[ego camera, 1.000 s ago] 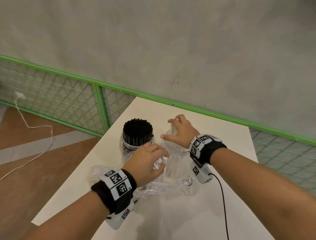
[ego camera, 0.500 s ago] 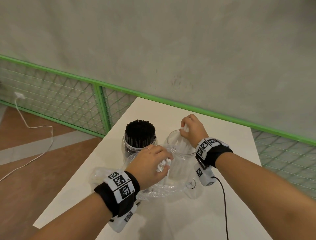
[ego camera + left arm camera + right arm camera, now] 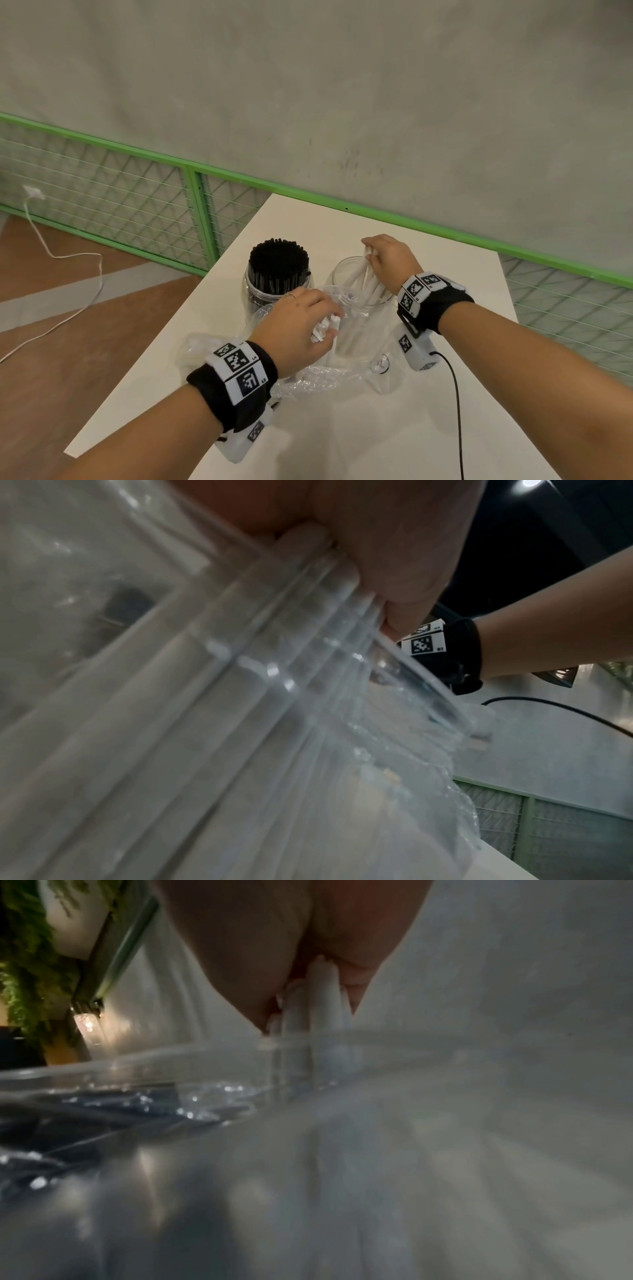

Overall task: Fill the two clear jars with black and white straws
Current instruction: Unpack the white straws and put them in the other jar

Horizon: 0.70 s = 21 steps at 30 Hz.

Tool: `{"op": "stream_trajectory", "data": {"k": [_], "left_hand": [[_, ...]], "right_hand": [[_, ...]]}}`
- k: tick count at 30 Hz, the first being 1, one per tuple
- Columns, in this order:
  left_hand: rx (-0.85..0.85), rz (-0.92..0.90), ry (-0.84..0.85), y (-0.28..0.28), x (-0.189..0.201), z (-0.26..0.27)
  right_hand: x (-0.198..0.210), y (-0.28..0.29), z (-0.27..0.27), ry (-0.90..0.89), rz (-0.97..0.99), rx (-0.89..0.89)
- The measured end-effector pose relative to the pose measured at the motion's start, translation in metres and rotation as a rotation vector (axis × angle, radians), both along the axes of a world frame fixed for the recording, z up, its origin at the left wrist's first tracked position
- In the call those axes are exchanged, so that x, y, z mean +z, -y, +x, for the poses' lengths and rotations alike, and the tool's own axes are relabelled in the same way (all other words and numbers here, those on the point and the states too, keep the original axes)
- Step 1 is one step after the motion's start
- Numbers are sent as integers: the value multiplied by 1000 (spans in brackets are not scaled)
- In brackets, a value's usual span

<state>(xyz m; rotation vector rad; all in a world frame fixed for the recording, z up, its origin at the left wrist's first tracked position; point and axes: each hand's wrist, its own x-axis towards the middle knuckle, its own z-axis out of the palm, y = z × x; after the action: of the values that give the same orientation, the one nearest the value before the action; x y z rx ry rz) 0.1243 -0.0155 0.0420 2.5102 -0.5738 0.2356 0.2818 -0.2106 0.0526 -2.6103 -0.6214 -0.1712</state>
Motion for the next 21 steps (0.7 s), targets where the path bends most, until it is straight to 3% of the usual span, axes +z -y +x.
{"op": "stream_trajectory", "data": {"k": [5,16,21], "left_hand": [[1,9,8,-1,1,0],[7,8,20,-3,-1,1],[8,-4,11,-3,-3,1]], "right_hand": [[-2,-4,3,50,102,-50],[14,-14,15,-110,-246,-67],[20,-10,23,-95,-95,-135]]}}
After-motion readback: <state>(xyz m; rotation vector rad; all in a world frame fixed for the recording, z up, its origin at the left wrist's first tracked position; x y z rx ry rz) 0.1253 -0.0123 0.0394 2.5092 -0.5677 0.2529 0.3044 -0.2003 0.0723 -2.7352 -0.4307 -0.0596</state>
